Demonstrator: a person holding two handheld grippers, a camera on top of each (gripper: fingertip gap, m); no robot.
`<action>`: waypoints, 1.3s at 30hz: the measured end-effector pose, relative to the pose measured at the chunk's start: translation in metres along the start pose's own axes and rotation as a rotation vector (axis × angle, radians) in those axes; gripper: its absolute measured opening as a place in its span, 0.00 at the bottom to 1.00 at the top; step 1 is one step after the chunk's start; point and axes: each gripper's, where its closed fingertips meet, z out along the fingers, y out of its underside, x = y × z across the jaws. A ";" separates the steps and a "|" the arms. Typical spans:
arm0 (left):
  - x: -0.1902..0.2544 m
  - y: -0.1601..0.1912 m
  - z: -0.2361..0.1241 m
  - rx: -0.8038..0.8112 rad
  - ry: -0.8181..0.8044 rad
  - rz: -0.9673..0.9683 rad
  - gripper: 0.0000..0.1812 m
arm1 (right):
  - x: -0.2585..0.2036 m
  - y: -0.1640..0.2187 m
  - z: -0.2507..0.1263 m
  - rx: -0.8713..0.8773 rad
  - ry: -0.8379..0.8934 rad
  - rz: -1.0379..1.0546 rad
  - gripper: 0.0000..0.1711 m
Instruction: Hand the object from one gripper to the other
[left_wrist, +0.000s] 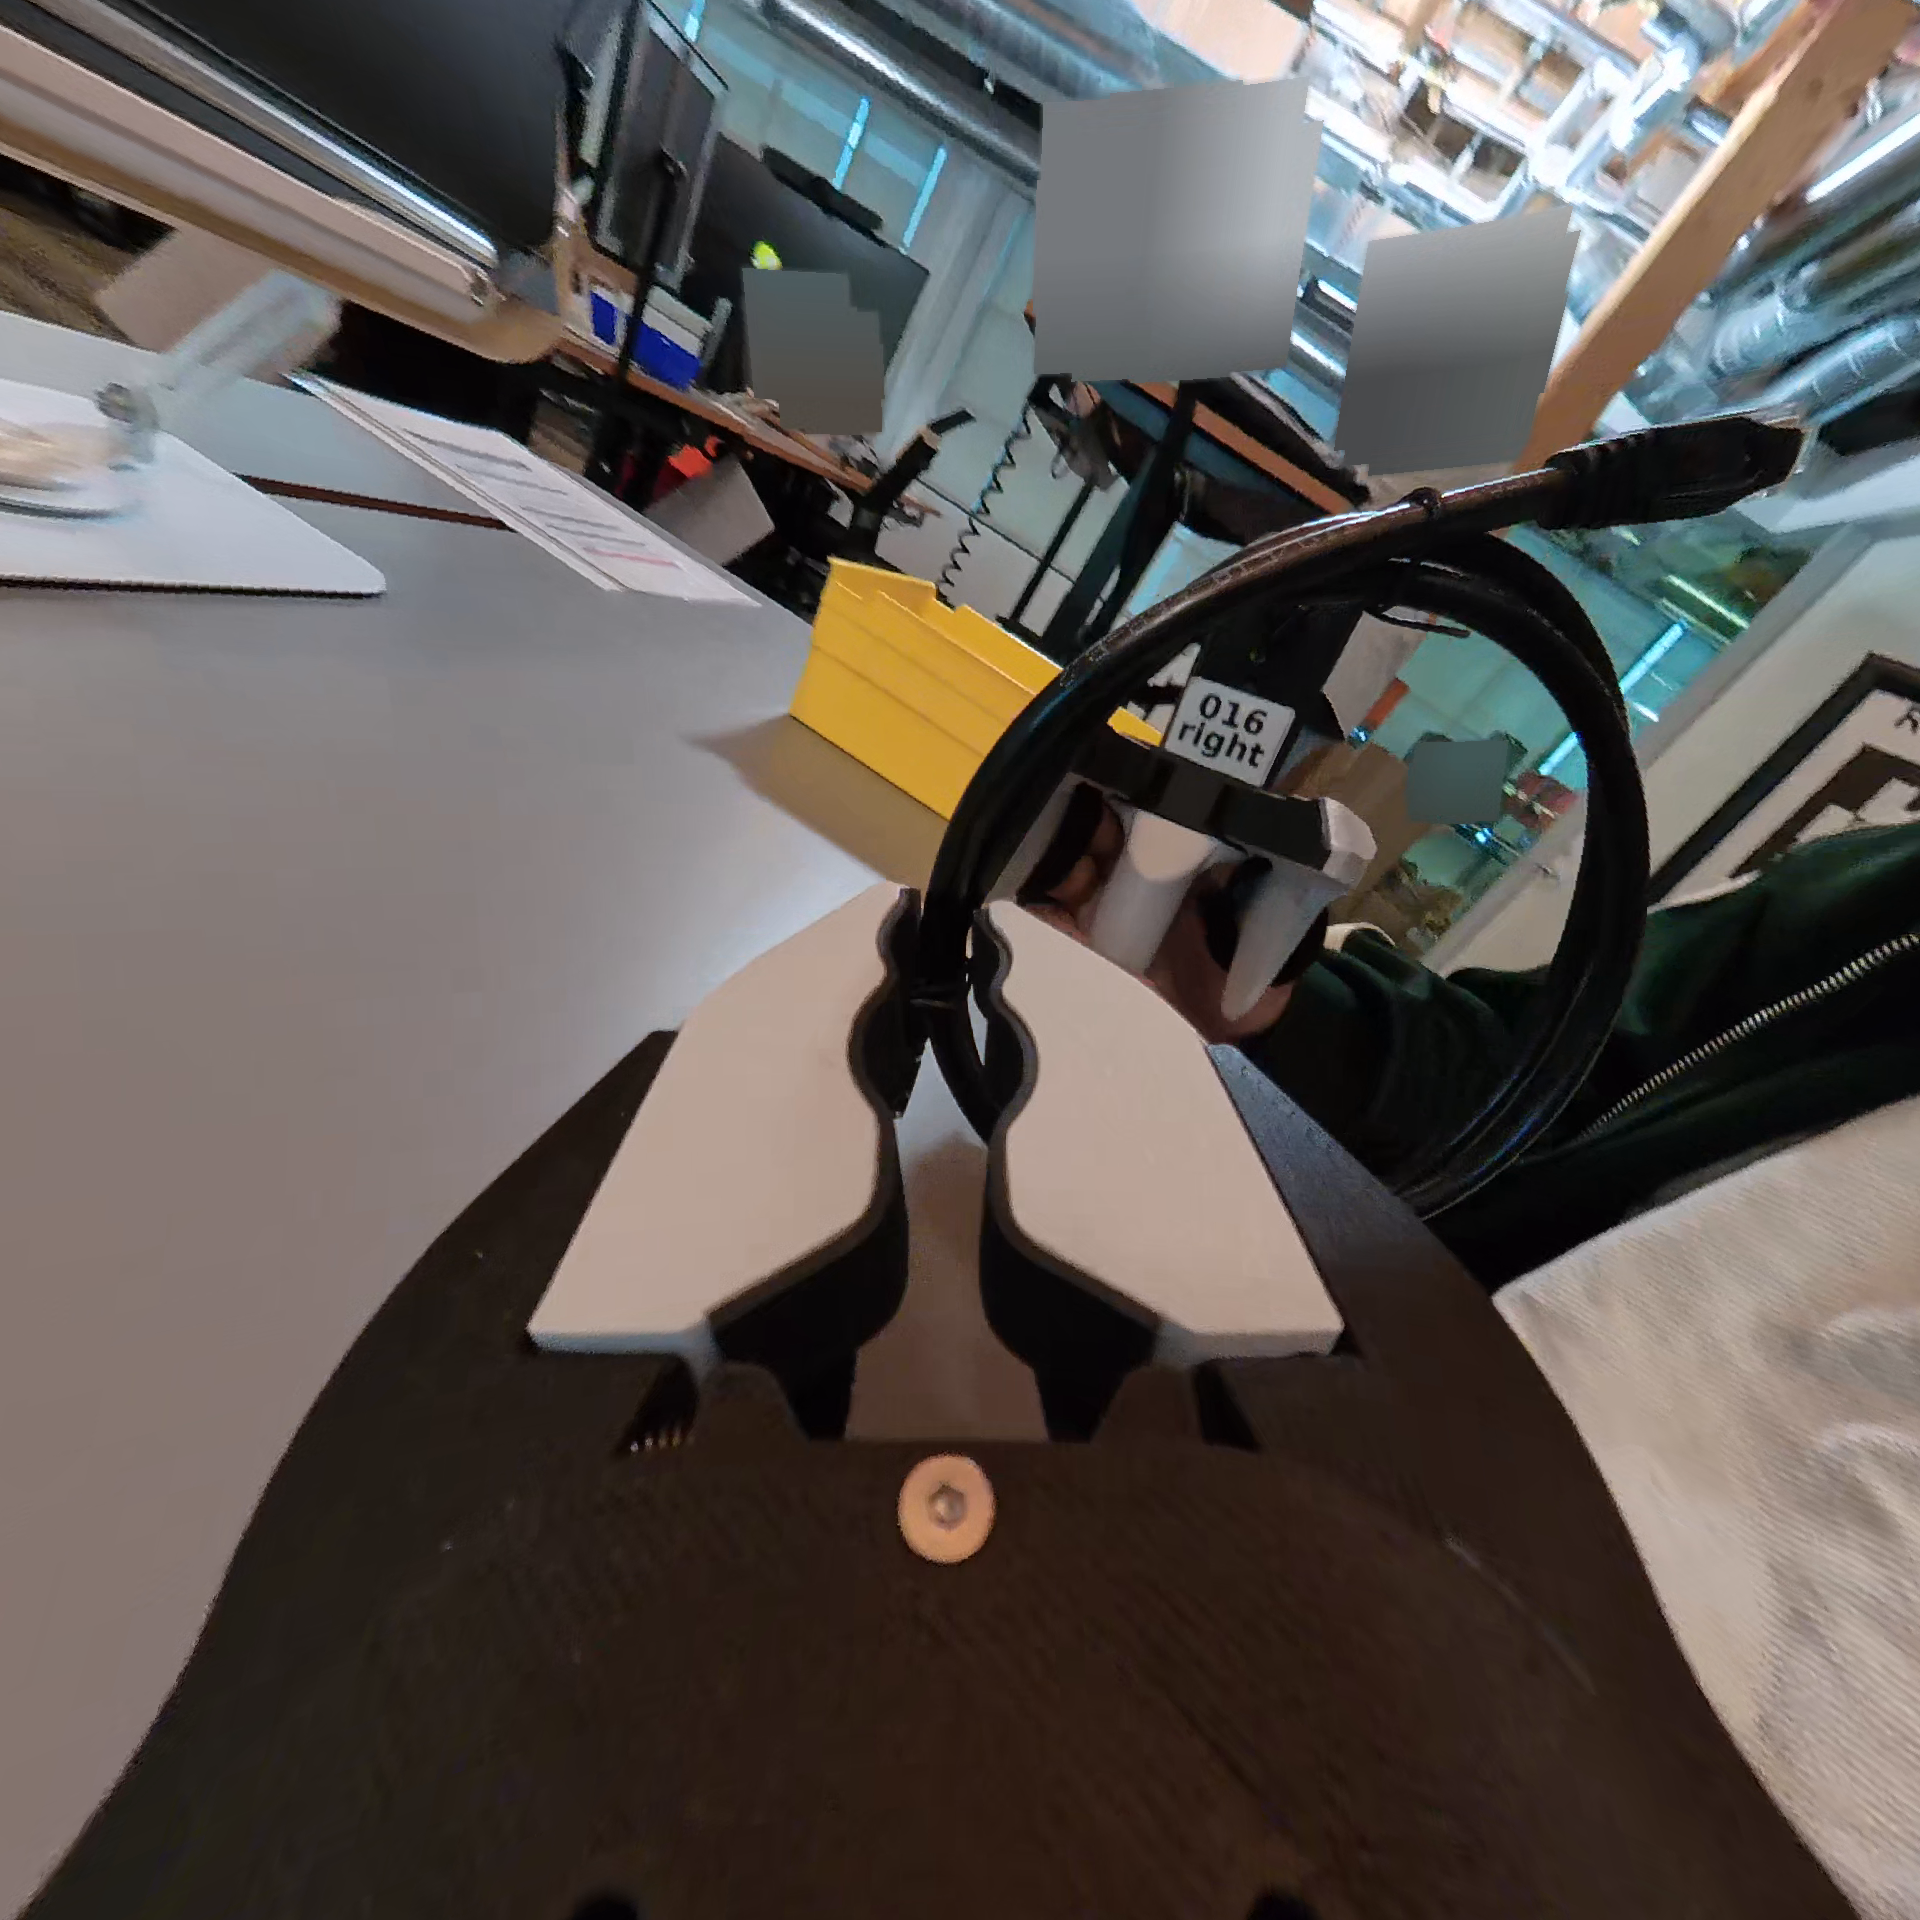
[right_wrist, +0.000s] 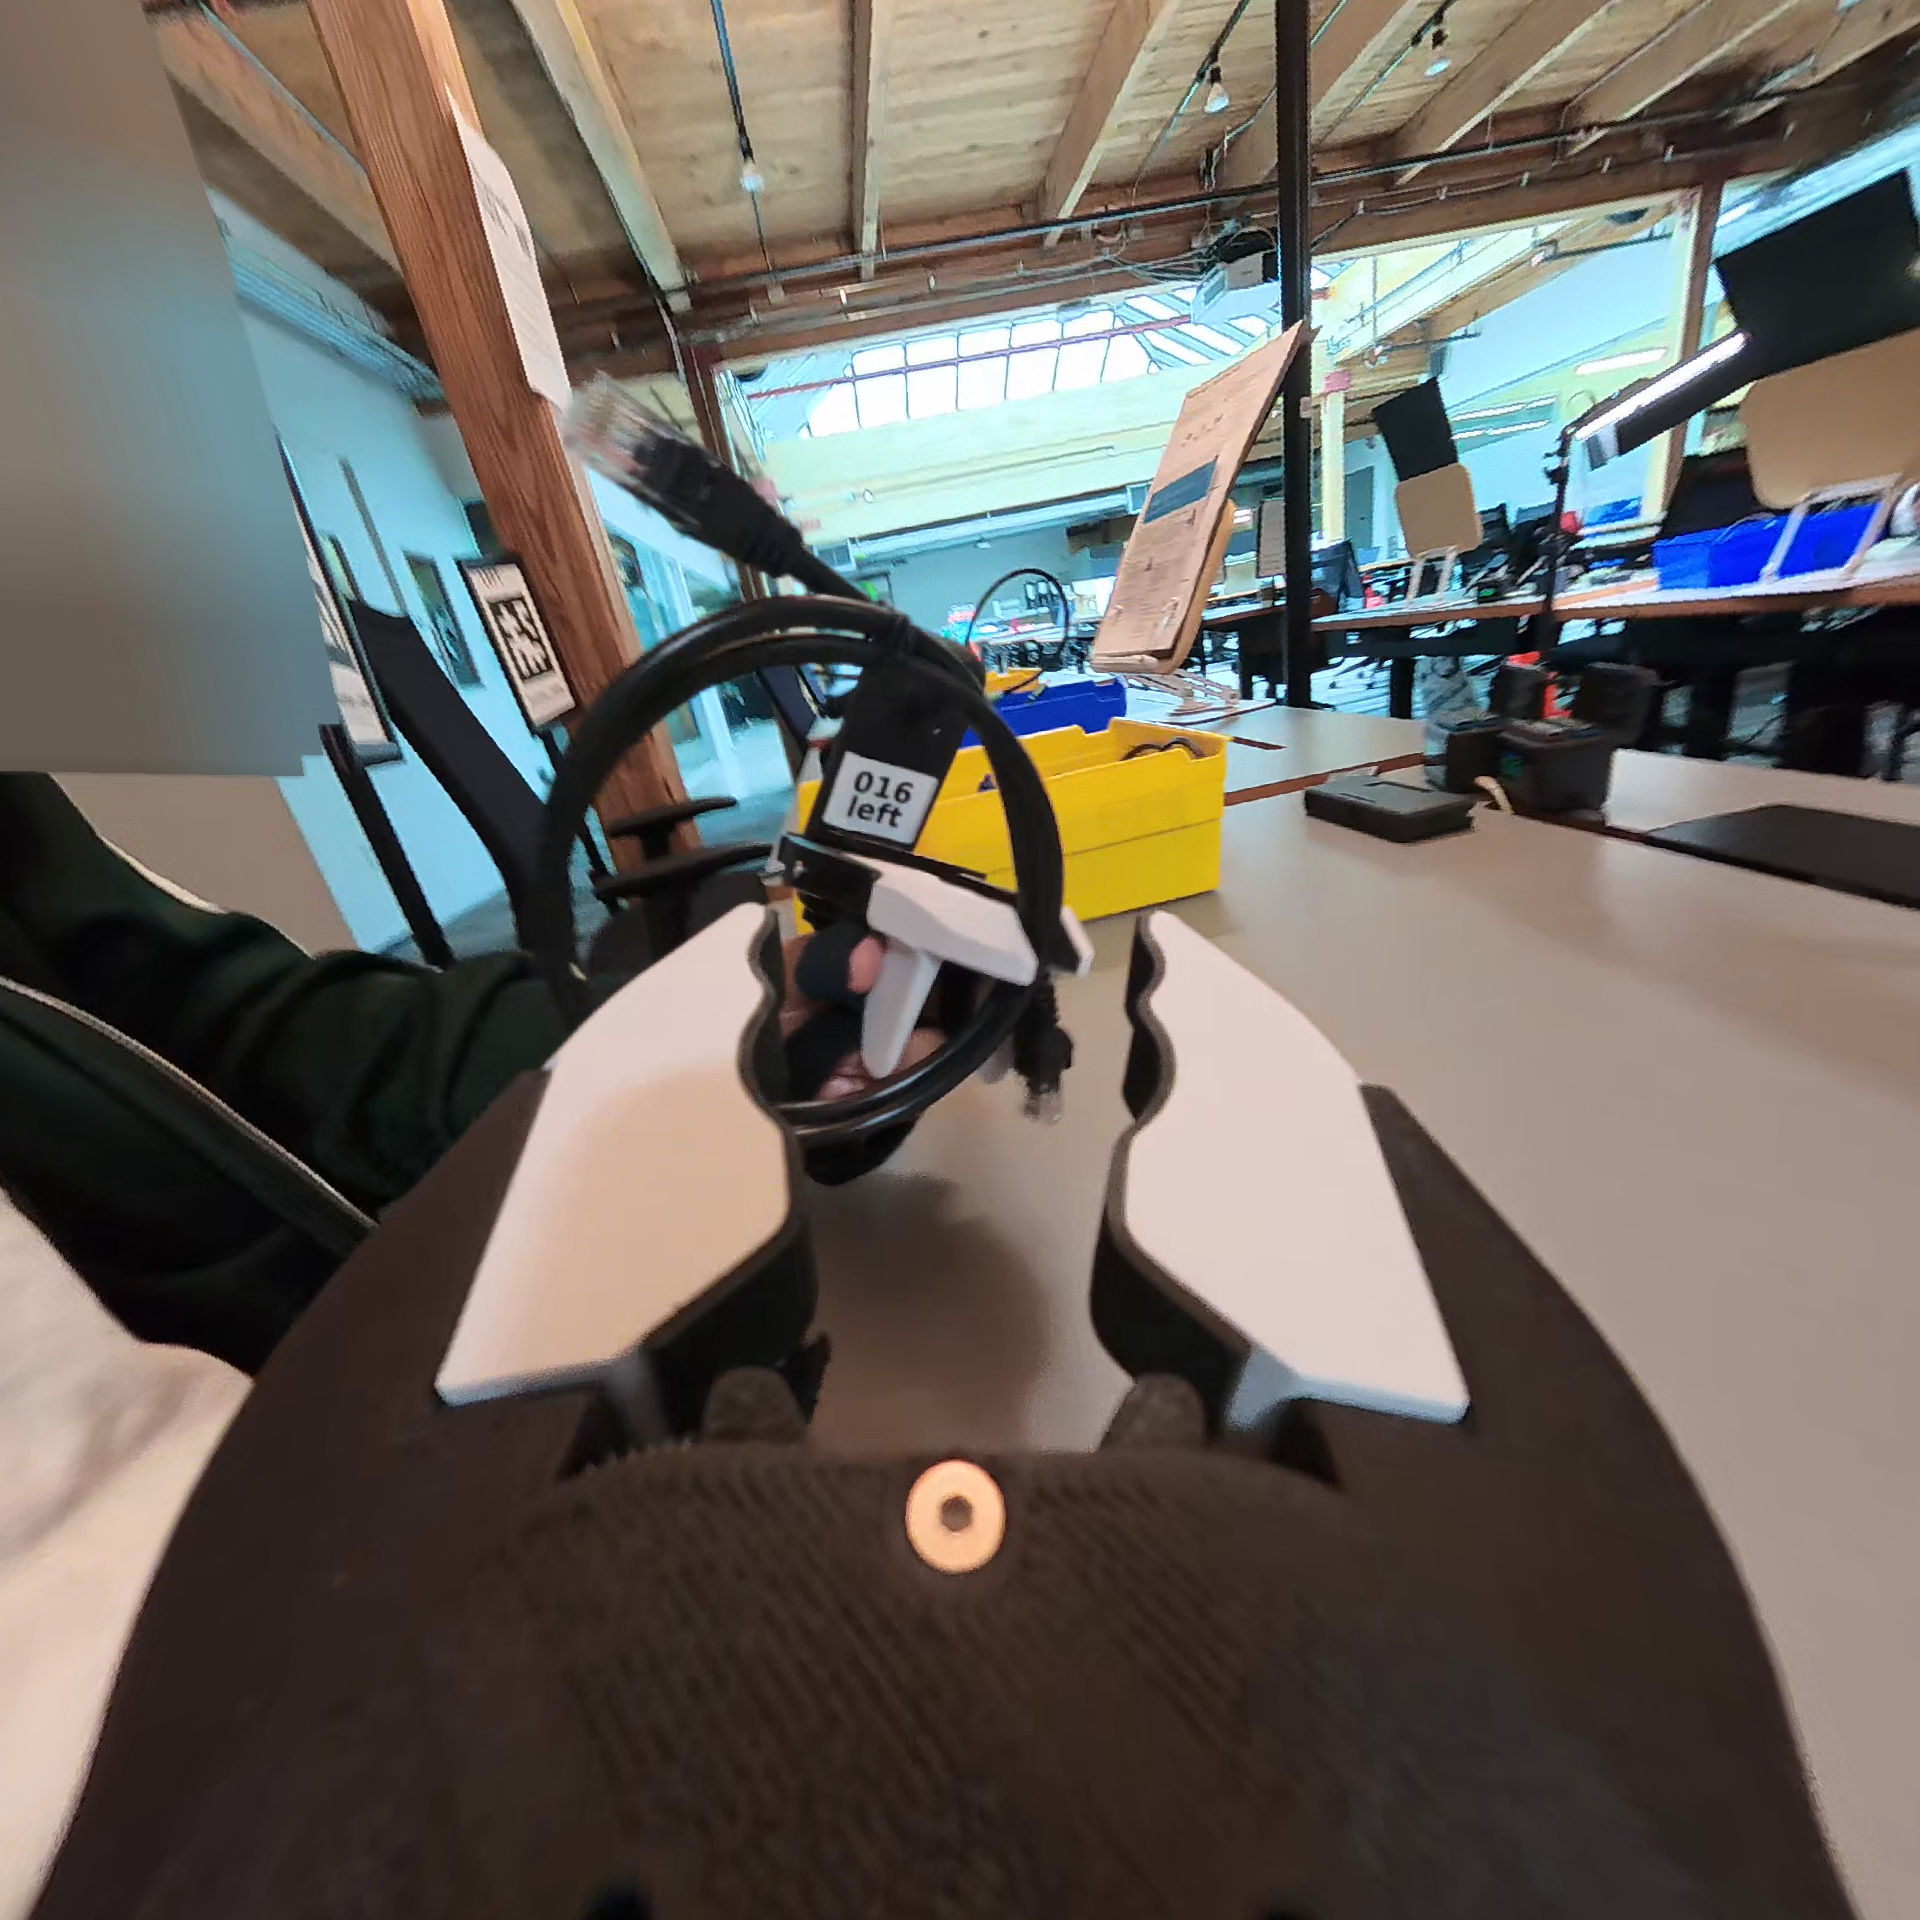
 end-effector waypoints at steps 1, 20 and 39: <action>0.004 0.003 0.003 -0.018 0.020 0.001 0.04 | -0.001 0.000 0.000 -0.006 0.003 -0.025 0.36; 0.050 0.059 0.031 -0.300 0.296 -0.177 0.05 | -0.017 0.006 0.003 -0.099 0.051 -0.387 0.04; 0.044 -0.001 0.011 0.042 0.279 -0.112 0.19 | 0.035 0.014 -0.021 -0.194 0.160 -0.068 0.04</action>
